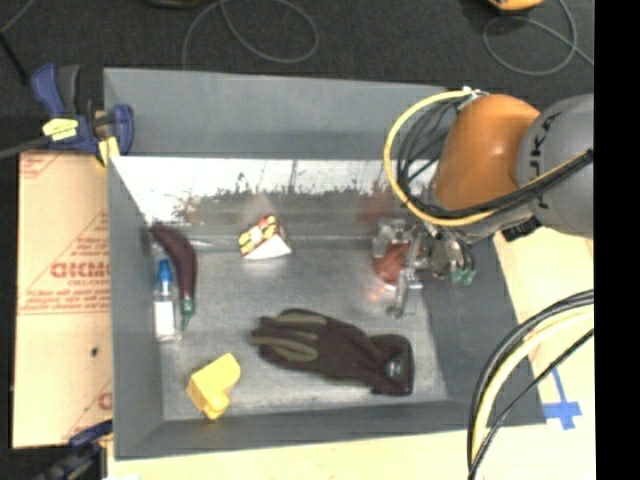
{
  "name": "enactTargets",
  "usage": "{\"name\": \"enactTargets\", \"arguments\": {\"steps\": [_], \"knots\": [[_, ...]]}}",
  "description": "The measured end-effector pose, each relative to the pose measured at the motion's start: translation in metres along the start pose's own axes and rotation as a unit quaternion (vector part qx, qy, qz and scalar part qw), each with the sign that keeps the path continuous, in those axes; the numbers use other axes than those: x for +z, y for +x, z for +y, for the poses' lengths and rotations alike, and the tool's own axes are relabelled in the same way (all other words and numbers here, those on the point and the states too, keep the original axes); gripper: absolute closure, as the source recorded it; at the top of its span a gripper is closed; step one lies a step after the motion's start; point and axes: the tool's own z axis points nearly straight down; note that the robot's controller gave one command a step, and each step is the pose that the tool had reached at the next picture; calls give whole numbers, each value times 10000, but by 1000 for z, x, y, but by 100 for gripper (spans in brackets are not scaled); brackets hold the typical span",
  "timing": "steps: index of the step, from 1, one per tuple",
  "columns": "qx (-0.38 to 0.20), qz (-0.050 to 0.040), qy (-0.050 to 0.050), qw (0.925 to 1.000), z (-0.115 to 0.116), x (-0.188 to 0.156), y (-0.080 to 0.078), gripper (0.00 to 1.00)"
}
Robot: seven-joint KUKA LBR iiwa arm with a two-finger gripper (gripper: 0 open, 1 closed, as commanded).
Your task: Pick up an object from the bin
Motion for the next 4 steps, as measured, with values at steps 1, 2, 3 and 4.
{"name": "enactTargets", "arguments": {"steps": [1,2,3,4], "knots": [[-65,-22,6,10000,40,31,27,0],[211,27,-28,9998,67,53,31,0],[255,-31,13,9997,64,67,63,100],[254,-31,13,9997,64,67,63,100]]}}
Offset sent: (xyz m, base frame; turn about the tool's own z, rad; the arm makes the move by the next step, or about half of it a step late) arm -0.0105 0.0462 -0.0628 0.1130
